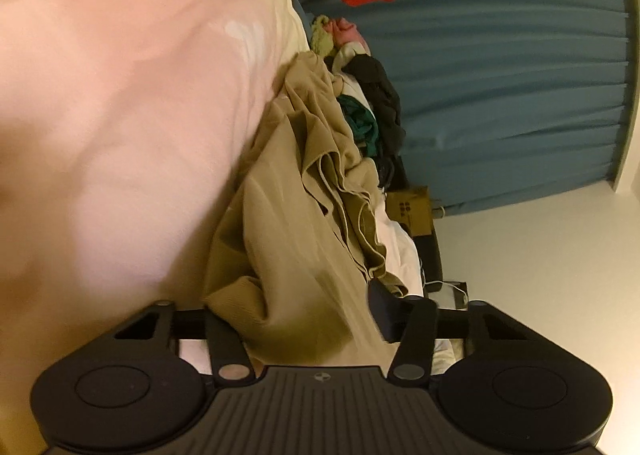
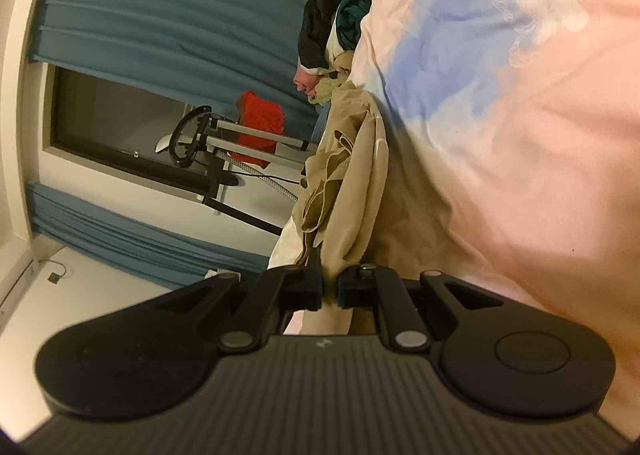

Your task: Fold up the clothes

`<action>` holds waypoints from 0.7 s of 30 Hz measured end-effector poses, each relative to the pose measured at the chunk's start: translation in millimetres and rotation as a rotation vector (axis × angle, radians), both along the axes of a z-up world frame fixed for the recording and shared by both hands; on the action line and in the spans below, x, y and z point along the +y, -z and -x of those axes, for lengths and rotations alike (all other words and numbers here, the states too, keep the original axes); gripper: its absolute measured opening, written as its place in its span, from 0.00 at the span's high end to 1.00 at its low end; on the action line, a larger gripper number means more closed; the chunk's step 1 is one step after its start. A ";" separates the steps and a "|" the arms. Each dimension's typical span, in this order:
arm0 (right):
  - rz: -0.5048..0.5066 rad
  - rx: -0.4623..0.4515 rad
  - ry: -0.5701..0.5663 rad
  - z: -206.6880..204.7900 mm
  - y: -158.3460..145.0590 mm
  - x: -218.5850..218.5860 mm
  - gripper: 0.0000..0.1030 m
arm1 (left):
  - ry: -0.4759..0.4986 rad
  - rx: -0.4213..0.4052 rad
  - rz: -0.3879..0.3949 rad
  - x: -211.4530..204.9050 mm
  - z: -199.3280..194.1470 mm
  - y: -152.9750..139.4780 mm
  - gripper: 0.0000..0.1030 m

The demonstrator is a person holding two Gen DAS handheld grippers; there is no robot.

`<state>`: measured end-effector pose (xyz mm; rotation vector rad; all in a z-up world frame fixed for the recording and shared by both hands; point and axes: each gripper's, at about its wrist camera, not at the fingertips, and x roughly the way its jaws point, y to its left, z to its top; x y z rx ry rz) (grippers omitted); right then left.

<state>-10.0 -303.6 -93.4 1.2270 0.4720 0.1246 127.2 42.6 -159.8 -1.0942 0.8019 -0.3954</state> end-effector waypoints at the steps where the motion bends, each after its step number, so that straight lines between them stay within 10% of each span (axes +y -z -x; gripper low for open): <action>1: 0.007 0.004 0.001 0.4 0.9 0.6 0.91 | -0.009 0.000 -0.002 1.7 0.1 0.9 0.65; 5: 0.016 0.019 0.007 -1.3 5.2 0.5 0.91 | -0.024 -0.015 -0.015 6.7 -1.7 1.5 0.86; 21: 0.124 -0.055 -0.009 42.7 -34.1 4.5 0.91 | 0.037 -0.224 -0.185 6.1 72.3 -94.9 0.91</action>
